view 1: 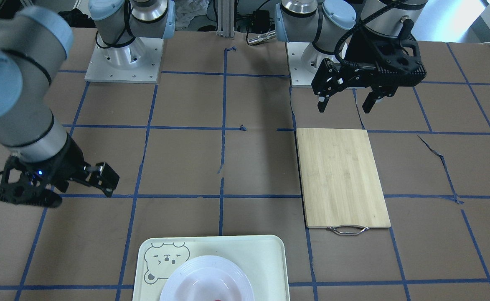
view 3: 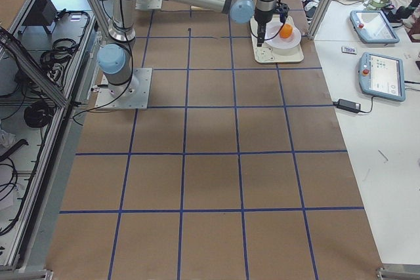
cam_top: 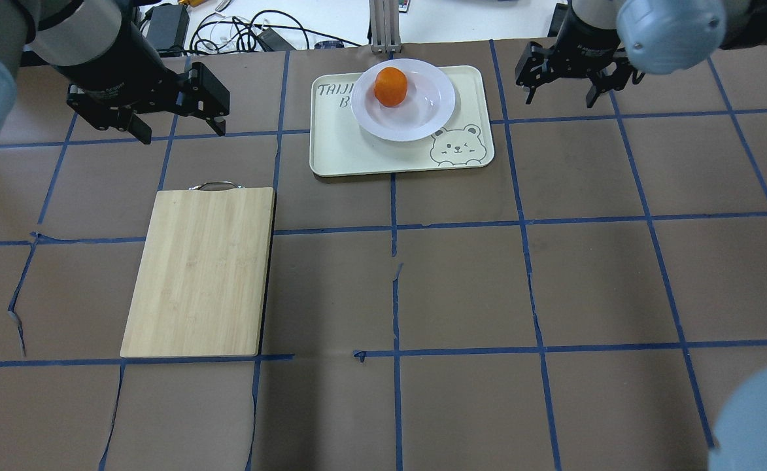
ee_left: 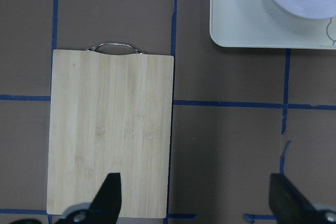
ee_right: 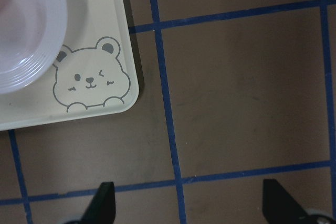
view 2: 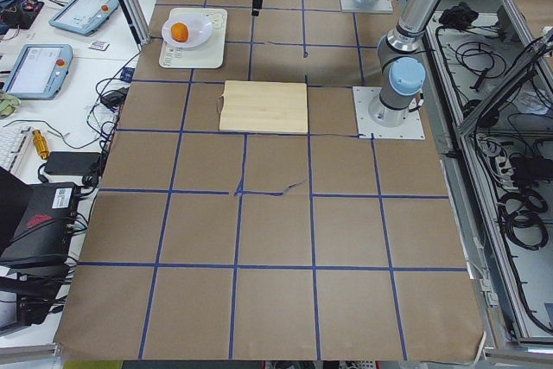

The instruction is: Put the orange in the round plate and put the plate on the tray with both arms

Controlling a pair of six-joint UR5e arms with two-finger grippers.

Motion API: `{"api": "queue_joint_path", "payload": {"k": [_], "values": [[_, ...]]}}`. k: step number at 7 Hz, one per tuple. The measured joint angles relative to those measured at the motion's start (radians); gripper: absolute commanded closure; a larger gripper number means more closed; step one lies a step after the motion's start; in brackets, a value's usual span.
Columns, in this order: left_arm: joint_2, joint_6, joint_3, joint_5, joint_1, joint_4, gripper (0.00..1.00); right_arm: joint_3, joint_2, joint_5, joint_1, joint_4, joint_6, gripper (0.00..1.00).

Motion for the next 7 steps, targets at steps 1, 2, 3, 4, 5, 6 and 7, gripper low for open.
{"api": "queue_joint_path", "payload": {"k": [1, 2, 3, 4, 5, 6, 7], "values": [[0.0, 0.0, 0.0, 0.0, 0.0, 0.0, 0.0, 0.001, -0.088, 0.001, 0.006, 0.117, -0.014, 0.0], [0.001, 0.0, 0.0, 0.0, 0.0, 0.0, 0.0, 0.002, -0.158, 0.001, 0.01, 0.205, -0.022, 0.0], [0.001, 0.0, 0.0, 0.0, 0.0, 0.0, 0.0, 0.003, -0.199, 0.0, 0.013, 0.242, -0.028, 0.0], [0.001, 0.0, 0.0, 0.0, 0.0, -0.001, 0.0, 0.003, -0.214, -0.003, 0.013, 0.255, -0.042, 0.0], [0.0, 0.0, 0.0, 0.0, 0.0, 0.0, 0.0, 0.004, -0.214, -0.007, 0.013, 0.253, -0.06, 0.0], [0.0, 0.0, 0.0, 0.0, 0.0, 0.0, 0.0, 0.004, -0.207, -0.008, 0.013, 0.236, -0.079, 0.0], [0.001, 0.0, 0.0, 0.0, 0.0, 0.0, 0.0, 0.004, -0.195, -0.01, 0.011, 0.199, -0.102, 0.0]]}}
